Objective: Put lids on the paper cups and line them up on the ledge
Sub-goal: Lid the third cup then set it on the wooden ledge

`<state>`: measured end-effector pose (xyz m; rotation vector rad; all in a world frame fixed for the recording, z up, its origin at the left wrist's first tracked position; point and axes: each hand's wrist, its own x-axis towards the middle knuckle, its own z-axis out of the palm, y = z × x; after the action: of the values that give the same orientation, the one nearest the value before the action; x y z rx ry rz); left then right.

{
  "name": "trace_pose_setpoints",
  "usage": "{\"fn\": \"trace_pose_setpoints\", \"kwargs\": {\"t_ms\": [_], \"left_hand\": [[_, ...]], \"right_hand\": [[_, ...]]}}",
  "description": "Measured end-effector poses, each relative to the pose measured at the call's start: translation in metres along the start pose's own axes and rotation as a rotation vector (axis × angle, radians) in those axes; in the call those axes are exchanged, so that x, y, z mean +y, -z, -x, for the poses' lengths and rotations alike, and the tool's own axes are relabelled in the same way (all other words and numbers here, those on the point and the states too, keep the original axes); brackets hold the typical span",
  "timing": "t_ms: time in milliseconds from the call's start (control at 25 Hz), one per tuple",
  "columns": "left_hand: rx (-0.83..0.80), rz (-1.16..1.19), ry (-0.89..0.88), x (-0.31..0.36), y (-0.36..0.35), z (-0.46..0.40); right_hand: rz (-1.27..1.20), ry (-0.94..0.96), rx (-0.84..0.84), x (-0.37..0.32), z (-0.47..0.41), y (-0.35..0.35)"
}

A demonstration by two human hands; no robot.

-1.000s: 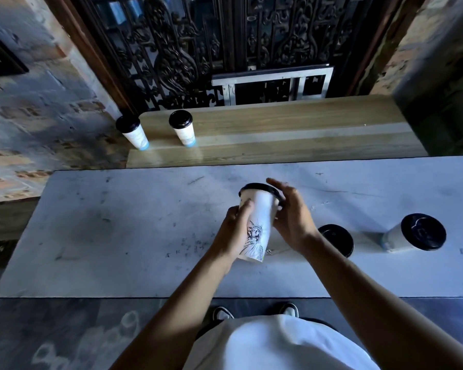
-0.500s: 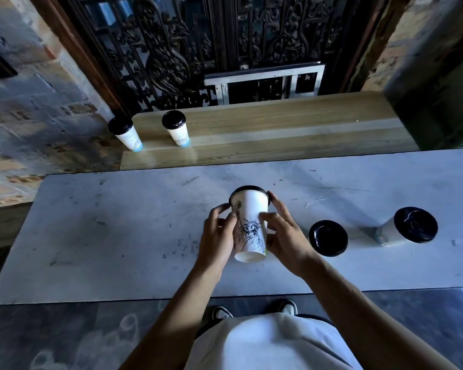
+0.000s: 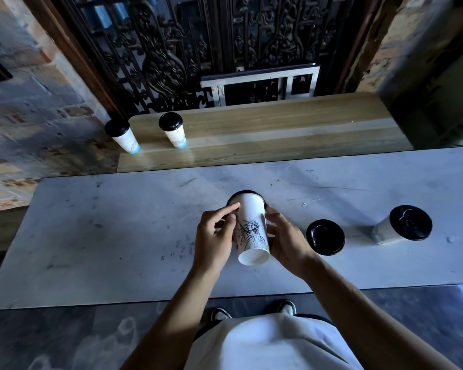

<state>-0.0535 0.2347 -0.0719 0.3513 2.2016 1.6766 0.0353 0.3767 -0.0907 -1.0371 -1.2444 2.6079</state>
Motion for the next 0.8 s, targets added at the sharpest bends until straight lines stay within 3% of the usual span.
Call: {"fn": "trace_pose_setpoints", "kwargs": {"t_ms": [160, 400, 800], "left_hand": [[0.018, 0.069, 0.06, 0.004, 0.0, 0.0], [0.025, 0.034, -0.036, -0.001, 0.005, -0.002], [0.009, 0.004, -0.04, -0.008, 0.011, -0.01]], "right_hand": [[0.002, 0.011, 0.046, 0.002, -0.002, 0.001], [0.145, 0.022, 0.013, -0.002, -0.003, -0.001], [0.093, 0.029, 0.06, -0.007, -0.007, -0.001]]}}
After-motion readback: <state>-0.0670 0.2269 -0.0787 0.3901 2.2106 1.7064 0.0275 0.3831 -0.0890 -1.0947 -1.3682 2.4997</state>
